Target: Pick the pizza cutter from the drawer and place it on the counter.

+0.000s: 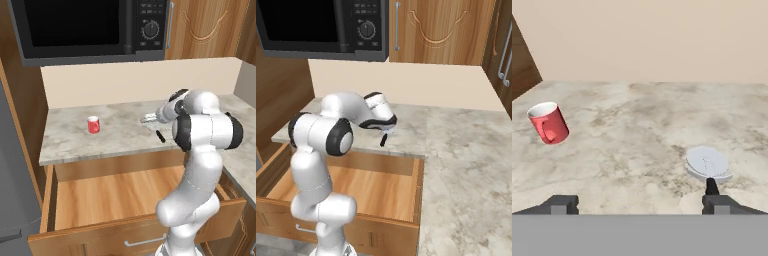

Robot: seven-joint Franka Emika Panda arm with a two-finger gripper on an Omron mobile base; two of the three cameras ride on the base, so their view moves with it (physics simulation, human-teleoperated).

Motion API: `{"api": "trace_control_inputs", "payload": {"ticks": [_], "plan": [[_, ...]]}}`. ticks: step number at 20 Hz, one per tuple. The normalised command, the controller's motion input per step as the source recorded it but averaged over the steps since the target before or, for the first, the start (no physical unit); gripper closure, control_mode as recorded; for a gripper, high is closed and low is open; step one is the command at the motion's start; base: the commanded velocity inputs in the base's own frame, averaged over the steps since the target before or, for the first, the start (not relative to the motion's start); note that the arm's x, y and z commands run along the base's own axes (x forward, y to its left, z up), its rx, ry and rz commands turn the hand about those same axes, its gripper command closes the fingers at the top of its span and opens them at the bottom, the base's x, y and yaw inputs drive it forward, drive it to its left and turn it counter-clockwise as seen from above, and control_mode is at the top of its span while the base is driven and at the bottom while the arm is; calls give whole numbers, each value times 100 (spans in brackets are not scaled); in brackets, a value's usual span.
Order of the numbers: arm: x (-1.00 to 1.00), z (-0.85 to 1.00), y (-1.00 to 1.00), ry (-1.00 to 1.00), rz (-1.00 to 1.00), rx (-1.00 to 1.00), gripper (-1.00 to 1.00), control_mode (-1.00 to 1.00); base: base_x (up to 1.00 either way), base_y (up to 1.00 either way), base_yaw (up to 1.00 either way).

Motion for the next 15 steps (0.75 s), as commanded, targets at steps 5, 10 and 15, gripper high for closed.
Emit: {"api": "trace_control_inputs", "payload": {"ticks": [5, 10, 15], "plan": [[-100, 35, 100, -1, 8, -15, -100, -100, 0, 0, 0], [-100, 31, 100, 0, 7, -15, -100, -100, 0, 0, 0], [-100, 38, 95, 0, 8, -16, -100, -100, 0, 0, 0]]}}
